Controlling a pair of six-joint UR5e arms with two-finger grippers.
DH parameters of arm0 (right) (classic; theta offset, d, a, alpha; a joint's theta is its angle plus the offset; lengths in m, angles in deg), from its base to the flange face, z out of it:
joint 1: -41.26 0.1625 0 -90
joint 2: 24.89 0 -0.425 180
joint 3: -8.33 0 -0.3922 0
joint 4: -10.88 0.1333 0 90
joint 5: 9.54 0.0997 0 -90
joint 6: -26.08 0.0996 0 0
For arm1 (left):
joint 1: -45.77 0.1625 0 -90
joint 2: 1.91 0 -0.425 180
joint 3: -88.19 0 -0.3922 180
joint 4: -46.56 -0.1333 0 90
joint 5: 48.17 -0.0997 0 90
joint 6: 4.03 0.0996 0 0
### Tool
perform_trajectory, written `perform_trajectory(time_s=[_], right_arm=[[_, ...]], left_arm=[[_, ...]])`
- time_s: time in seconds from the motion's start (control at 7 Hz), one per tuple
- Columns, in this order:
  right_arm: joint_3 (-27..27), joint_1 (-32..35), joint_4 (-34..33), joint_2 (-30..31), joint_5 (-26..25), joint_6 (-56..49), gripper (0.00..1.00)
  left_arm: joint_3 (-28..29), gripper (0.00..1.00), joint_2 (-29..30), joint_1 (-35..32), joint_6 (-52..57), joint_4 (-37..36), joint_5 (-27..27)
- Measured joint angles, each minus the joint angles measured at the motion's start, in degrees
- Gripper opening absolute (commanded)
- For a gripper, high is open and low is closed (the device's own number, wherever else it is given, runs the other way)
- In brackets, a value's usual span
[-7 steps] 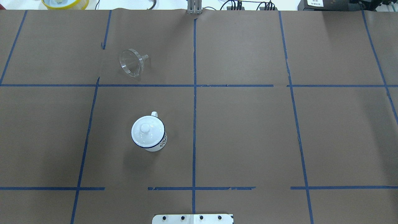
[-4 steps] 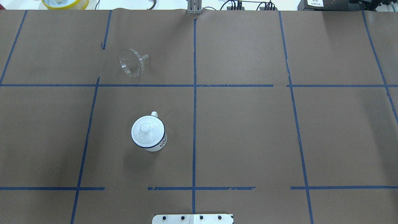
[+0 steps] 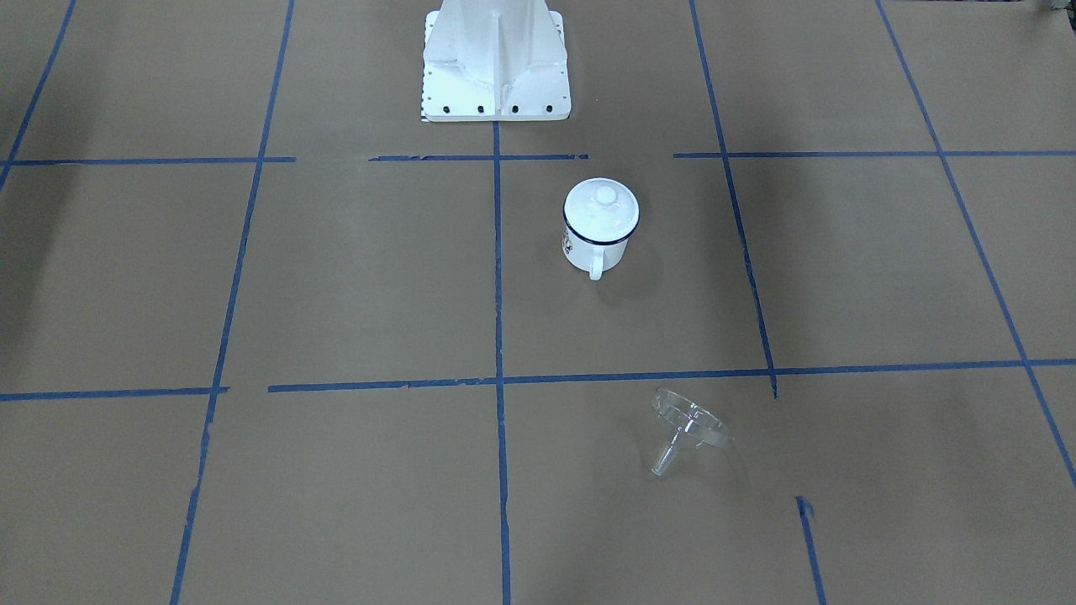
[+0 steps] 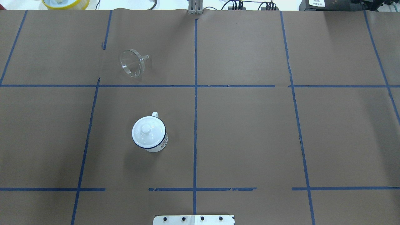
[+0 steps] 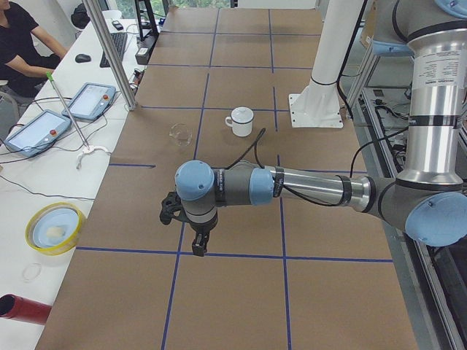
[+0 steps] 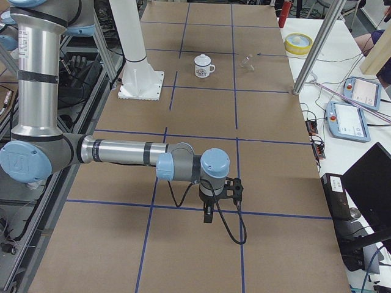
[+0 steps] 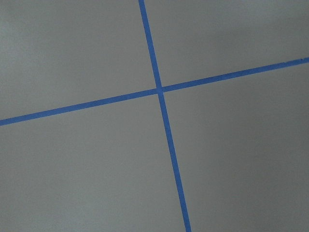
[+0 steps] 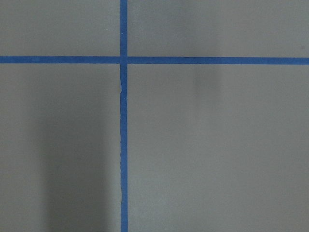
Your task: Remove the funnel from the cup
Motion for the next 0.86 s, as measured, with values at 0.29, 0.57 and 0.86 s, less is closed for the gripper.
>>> perform_trajectory(time_s=[0.29,0.57,0.86], right_arm=[[-0.03,0.00,0.00,0.00,0.00,0.00,1.00],[0.00,0.00,0.00,0.00,0.00,0.00,1.00],[0.04,0.00,0.00,0.00,0.00,0.00,1.00]], left_arm=[[0.65,1.00,-0.93,0.09,-1.46,0.23,0.01],[0.72,1.00,-0.32,0.17,-1.67,0.19,-2.72],[0.69,1.00,0.29,0.22,-1.62,0.03,-4.56]])
